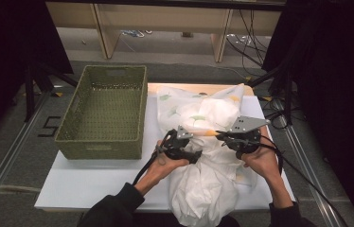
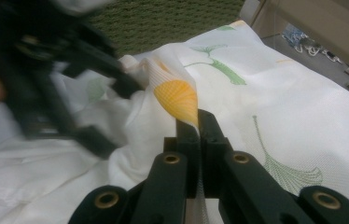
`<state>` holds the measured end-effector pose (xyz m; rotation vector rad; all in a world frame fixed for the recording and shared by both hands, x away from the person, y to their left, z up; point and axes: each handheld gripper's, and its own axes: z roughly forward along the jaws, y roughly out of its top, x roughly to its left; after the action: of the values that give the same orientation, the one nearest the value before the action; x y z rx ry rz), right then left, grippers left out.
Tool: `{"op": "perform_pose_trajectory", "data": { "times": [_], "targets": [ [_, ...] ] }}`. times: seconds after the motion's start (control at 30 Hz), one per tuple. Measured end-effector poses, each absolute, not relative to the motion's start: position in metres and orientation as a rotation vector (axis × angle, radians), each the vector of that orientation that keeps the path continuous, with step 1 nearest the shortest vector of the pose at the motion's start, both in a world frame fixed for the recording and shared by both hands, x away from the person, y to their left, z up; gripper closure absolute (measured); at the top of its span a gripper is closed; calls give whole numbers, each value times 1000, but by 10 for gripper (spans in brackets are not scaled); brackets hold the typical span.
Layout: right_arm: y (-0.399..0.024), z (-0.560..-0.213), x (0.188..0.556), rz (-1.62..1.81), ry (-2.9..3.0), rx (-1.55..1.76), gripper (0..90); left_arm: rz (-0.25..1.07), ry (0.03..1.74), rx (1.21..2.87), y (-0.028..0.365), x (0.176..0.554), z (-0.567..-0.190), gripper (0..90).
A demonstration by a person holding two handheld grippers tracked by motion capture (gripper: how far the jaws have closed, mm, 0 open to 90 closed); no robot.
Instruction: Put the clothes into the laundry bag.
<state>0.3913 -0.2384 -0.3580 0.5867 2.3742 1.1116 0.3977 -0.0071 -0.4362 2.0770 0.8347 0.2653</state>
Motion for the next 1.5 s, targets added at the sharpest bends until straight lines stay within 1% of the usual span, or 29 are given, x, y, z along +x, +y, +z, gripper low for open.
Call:
{"op": "perform_pose_trajectory", "data": {
  "times": [0.03,0.1,0.27,0.3,0.33,0.4,0.43,0.47,0.5,0.53,0.57,0.6,0.63,0.67,0.7,0.77,0.87,0.9,1.0,1.03,1.1,1.13,1.17,1.2,1.23,1.27,1.33,1.47,1.5],
  "targets": [
    [-239,-357,391,1112,2373,589,900,236,789,2112,0,386,-434,227],
    [-240,-356,391,1119,2366,592,900,201,791,2137,13,368,-434,160],
    [-239,-356,390,1119,2365,596,900,116,786,2179,22,348,-448,157],
    [-238,-356,389,1113,2369,598,900,111,765,2202,21,347,-454,157],
    [-238,-356,389,1115,2368,588,900,99,800,2195,18,346,-459,157],
    [-237,-356,389,1113,2368,589,900,81,798,2207,10,346,-468,156],
    [-237,-356,389,1108,2366,571,900,101,682,2316,9,352,-472,153],
    [-236,-357,389,1111,2374,582,900,93,720,2281,3,351,-477,151],
    [-236,-357,389,1108,2373,587,900,120,689,2319,-3,353,-479,155],
    [-236,-358,389,1110,2377,596,900,128,688,2289,-8,353,-481,290],
    [-236,-358,389,1108,2382,592,900,210,693,2287,-15,349,-480,472],
    [-235,-358,389,1111,2378,588,900,196,663,2288,-20,351,-478,543],
    [-235,-357,389,1112,2376,575,900,200,675,2234,-25,354,-477,650],
    [-236,-357,388,1113,2373,575,900,209,680,2210,-27,356,-475,723],
    [-236,-356,388,1116,2372,590,900,213,689,2186,-29,360,-471,773],
    [-236,-356,387,1118,2371,605,900,219,696,2147,-31,364,-466,821],
    [-237,-353,386,1129,2365,556,900,285,725,2073,-35,383,-444,829],
    [-236,-351,384,1140,2371,568,900,324,753,2032,-37,396,-437,830],
    [-236,-348,382,1135,2369,556,900,361,787,1995,-39,414,-428,836],
    [-237,-348,382,1147,2371,558,900,361,787,1995,-39,414,-428,836],
    [-240,-346,382,1158,2368,559,900,423,850,1941,-41,430,-425,835],
    [-240,-346,381,1160,2368,572,900,458,860,1946,-40,438,-428,833],
    [-240,-345,381,1152,2370,564,900,458,860,1946,-40,438,-428,830],
    [-240,-346,381,1141,2373,555,900,451,913,1934,-39,449,-438,823],
    [-239,-347,381,1133,2377,561,900,412,939,1932,-38,453,-444,815],
    [-239,-349,382,1120,2386,561,900,362,946,1933,-37,455,-449,797],
    [-238,-355,385,1111,2401,563,900,337,919,1945,-32,447,-448,724],
    [-238,-357,386,1110,2415,573,900,234,878,1995,-19,428,-437,471],
    [-238,-357,386,1102,2405,569,900,217,870,2012,-14,421,-434,430]
  ]
}}
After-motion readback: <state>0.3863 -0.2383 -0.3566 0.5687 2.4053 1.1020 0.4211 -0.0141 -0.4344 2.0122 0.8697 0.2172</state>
